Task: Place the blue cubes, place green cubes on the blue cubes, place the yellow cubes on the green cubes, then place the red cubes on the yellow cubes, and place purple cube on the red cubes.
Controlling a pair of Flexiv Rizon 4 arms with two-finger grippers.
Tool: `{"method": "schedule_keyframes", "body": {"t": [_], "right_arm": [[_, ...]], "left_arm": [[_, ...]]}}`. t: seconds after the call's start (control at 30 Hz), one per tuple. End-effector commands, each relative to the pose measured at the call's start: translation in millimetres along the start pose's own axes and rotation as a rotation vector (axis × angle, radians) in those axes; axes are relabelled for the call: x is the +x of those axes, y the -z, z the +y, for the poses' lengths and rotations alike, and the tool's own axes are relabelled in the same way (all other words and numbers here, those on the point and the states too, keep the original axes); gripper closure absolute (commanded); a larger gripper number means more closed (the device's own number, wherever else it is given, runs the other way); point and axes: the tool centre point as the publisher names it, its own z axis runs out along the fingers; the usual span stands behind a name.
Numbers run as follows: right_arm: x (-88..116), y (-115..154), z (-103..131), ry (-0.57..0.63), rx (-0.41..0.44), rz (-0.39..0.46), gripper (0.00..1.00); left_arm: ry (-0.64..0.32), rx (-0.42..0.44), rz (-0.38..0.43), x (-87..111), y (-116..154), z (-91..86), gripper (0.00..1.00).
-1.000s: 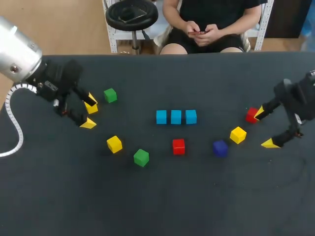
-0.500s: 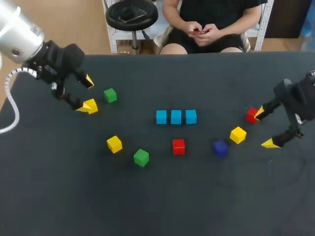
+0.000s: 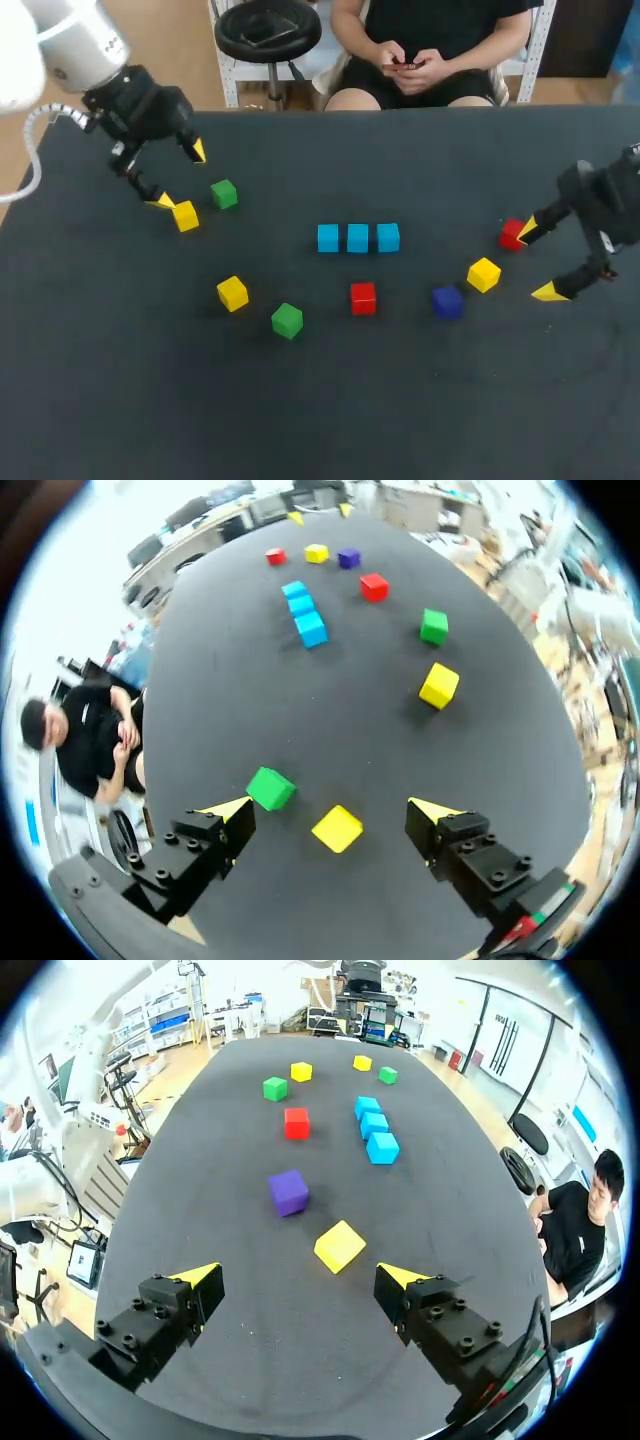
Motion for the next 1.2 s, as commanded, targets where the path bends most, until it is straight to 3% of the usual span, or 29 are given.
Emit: {"method": "schedule_keyframes", "body": {"t": [0.03, 0.17, 0.47, 1.2], "right_arm": [[0.5, -0.8, -0.4, 0.001, 0.0, -0.003, 0.0], [0.5, -0.8, -0.4, 0.001, 0.0, -0.003, 0.0], [0.5, -0.8, -0.4, 0.001, 0.0, -0.003, 0.0], [0.5, -0.8, -0.4, 0.001, 0.0, -0.003, 0.0]], "left_arm": [[-0.119, 0.255, 0.066, -7.4, -15.1, 33.5, 0.0], [-0.198, 0.285, 0.053, -12.5, -25.3, 44.6, 0.0], [-0.258, 0.328, 0.046, -6.3, -45.8, 65.2, 0.0], [-0.318, 0.386, 0.037, 17.1, -71.3, 71.0, 0.0]]}}
